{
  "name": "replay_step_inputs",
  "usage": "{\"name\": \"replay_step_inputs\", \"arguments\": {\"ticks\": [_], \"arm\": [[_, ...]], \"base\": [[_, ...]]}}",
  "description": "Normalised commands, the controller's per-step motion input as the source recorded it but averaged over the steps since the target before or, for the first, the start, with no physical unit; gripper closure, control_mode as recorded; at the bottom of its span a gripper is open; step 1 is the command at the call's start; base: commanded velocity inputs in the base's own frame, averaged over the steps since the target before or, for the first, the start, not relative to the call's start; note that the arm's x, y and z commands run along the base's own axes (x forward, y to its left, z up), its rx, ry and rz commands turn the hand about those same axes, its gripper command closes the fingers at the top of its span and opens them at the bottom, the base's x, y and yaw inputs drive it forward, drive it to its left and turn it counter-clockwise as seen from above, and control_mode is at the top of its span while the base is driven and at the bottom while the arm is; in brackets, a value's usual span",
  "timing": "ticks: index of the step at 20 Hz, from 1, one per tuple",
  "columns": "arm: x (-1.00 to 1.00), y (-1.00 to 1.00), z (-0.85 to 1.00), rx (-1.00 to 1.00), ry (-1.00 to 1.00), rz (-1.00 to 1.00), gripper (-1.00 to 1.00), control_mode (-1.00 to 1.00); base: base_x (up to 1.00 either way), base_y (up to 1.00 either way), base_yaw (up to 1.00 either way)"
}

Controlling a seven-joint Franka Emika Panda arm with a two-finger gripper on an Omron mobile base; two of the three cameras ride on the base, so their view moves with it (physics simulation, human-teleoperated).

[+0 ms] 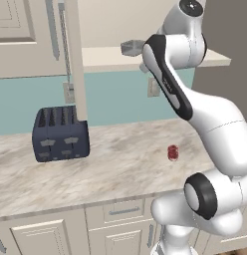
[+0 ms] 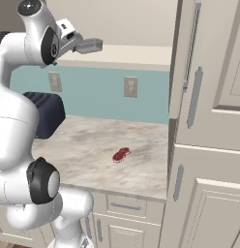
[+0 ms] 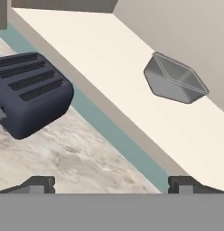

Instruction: Retrieve the tupperware from the cabinet, then place the raw meat into the tupperware to avoid contamination.

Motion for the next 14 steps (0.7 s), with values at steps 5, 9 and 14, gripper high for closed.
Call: {"name": "replay_step_inputs", "arguments": {"ticks": [5,9,14], "arm": [[0.12,0.01,0.0,0.05,-0.07,-0.01,-1.0,-1.0],[0.11,0.01,0.0,0.05,-0.06,-0.01,-1.0,-1.0],[0.12,0.0,0.0,0.03,-0.02,-0.03,-1.0,-1.0]], "base": [[0.0,0.0,0.0],[0.0,0.0,0.0],[0.0,0.0,0.0]]}}
